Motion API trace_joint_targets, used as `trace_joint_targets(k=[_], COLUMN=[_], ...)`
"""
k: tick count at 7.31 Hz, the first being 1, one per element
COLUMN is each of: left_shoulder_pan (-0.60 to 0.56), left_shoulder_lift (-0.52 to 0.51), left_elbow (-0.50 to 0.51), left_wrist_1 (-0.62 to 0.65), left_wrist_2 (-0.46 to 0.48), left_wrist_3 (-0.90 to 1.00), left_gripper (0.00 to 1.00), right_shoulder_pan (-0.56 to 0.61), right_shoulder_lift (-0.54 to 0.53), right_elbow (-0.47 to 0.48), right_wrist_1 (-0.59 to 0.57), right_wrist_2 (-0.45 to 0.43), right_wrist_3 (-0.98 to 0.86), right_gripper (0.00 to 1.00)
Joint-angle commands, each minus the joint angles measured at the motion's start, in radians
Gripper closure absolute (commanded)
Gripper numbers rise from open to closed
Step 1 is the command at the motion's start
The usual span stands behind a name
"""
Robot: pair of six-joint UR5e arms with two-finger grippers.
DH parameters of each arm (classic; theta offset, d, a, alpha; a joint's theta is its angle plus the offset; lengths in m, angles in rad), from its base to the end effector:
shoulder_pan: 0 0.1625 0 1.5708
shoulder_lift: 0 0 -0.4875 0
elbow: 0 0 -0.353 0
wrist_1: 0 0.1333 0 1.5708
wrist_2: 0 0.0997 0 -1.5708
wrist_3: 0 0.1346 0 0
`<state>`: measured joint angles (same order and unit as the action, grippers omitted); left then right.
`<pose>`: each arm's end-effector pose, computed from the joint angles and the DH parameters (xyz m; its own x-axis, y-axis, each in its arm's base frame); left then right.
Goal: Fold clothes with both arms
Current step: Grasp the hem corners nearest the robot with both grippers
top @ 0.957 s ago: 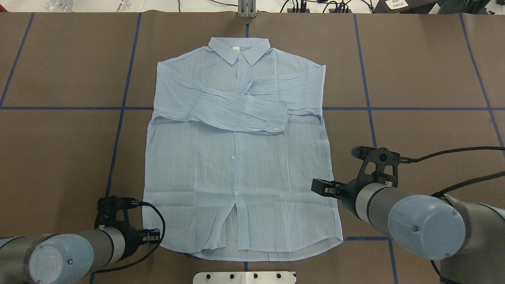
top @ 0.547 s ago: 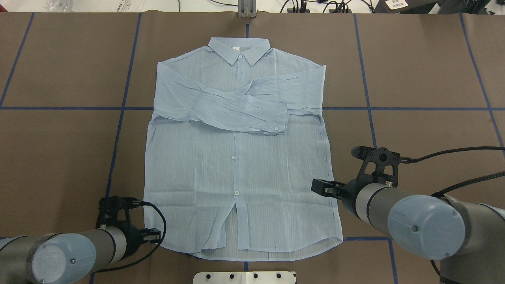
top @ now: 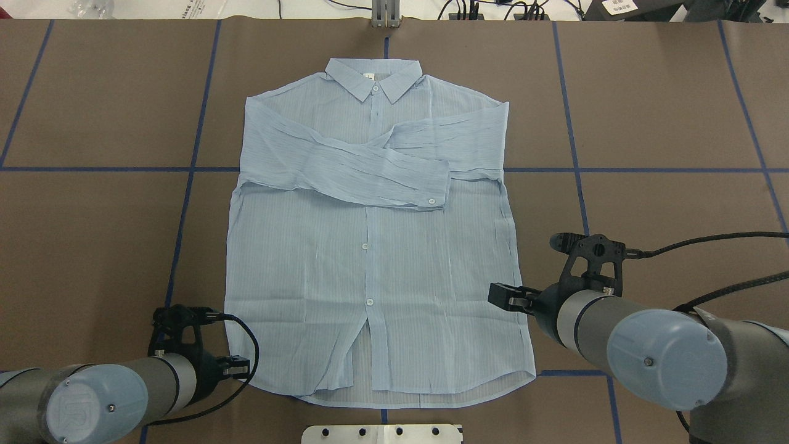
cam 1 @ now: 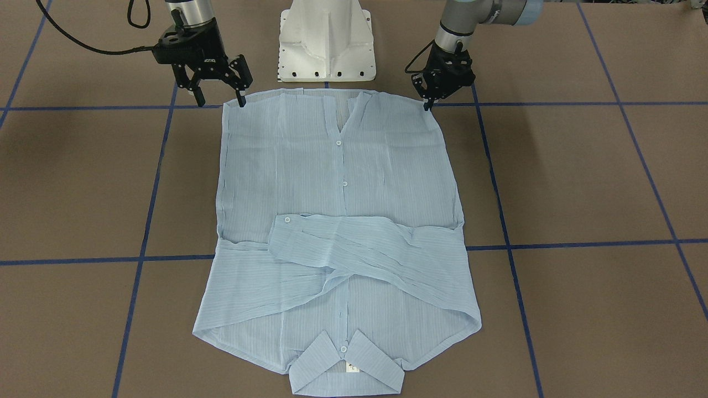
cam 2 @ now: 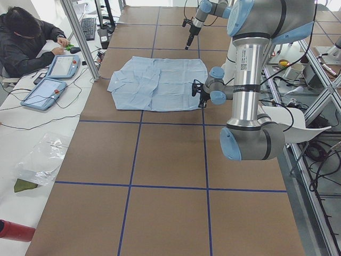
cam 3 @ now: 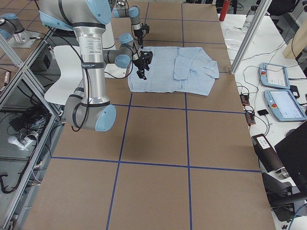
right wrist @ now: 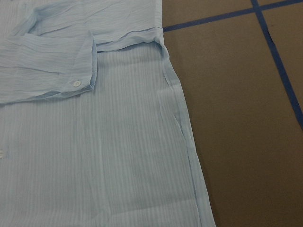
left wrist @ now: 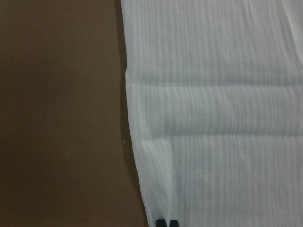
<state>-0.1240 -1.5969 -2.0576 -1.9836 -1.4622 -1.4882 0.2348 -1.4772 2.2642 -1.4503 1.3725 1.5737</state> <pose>0.4651 -0.2070 0.4774 0.6119 0.0064 -0.7909 0.1590 0.9786 0.1309 -0.4103 -0.2625 0.4005 0.5977 0.1459 0.7883 -0.3808 0.9170 0.1190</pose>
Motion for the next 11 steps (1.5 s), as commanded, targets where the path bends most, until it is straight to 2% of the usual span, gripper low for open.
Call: trace_joint_targets(k=[1, 3, 6, 8, 11], left_shoulder_pan=[0.000, 0.000, 0.000, 0.001, 0.001], left_shoulder_lift=[-0.012, -0.012, -0.017, -0.017, -0.018], left_elbow=[-0.010, -0.025, -0.026, -0.027, -0.029], left_wrist_1=[-0.003, -0.004, -0.006, -0.006, -0.006], left_wrist_2=[-0.003, 0.000, 0.029, 0.052, 0.066], left_wrist_3=[0.000, 0.000, 0.003, 0.005, 0.005], left_gripper=[1.00, 1.00, 1.00, 1.00, 1.00], right_shoulder_pan=[-0.040, -0.075, -0.201, -0.250, -0.262], right_shoulder_lift=[-0.130, -0.186, -0.179, -0.178, -0.170], right_elbow=[-0.002, -0.027, -0.058, -0.089, -0.135], right_wrist_1=[0.181, 0.209, 0.211, 0.209, 0.208], right_wrist_2=[-0.038, -0.082, -0.206, -0.259, -0.262], right_wrist_3=[0.002, 0.011, 0.176, 0.198, 0.204], right_gripper=[0.00, 0.01, 0.33, 0.38, 0.43])
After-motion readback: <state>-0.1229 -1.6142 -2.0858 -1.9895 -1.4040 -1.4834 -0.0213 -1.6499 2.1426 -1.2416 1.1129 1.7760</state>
